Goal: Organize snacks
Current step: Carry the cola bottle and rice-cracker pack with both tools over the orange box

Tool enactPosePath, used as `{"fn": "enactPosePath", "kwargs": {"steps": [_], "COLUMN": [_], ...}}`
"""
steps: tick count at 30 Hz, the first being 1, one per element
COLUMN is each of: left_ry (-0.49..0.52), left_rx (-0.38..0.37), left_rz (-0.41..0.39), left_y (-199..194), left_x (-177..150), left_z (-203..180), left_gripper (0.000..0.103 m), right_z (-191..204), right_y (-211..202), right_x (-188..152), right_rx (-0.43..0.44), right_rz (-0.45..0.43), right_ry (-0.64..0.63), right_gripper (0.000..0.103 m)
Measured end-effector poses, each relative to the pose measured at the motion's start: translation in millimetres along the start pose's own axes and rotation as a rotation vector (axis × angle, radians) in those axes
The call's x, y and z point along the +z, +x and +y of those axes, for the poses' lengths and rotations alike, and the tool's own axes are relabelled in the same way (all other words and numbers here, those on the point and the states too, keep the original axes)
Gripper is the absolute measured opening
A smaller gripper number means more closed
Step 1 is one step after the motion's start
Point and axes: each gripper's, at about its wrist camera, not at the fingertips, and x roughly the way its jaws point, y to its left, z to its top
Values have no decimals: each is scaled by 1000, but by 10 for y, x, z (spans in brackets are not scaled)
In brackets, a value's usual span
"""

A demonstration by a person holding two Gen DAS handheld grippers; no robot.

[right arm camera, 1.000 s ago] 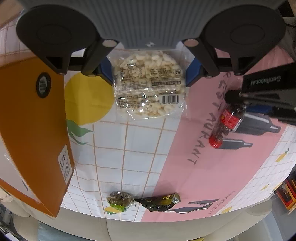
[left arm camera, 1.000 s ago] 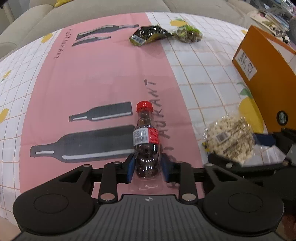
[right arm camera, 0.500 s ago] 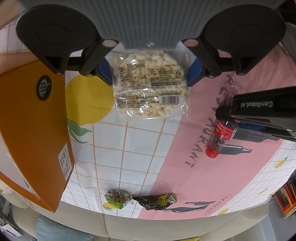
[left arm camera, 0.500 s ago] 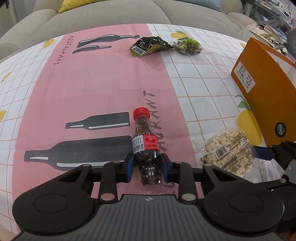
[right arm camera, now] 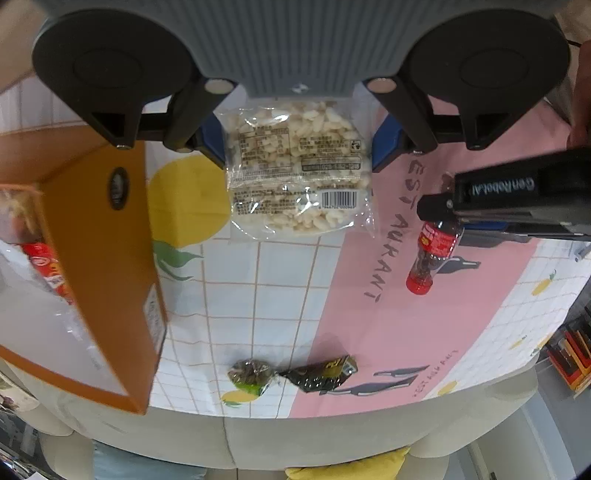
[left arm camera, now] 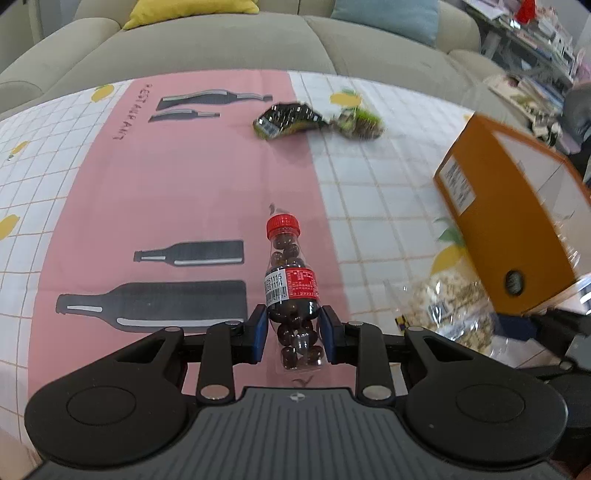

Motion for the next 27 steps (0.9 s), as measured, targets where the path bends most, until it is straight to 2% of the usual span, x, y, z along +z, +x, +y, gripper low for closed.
{"fn": "enactPosePath", "kwargs": {"steps": [10, 15, 27], "left_ry": [-14, -6, 84], "left_rx": [-50, -99, -209], "left_rz": [-57, -65, -77], "left_y": [-480, -662, -865], "left_x": [176, 241, 503], "left_z": [-259, -454, -1133], "left_gripper": [33, 33, 33], "right_z": [-213, -373, -1082], "right_y": [-575, -867, -1470], "right_x": [88, 120, 297], "right_rx": [32, 38, 18], "right_rz": [-59, -78, -117], "right_ry": [66, 71, 65], "right_gripper": [77, 77, 77]}}
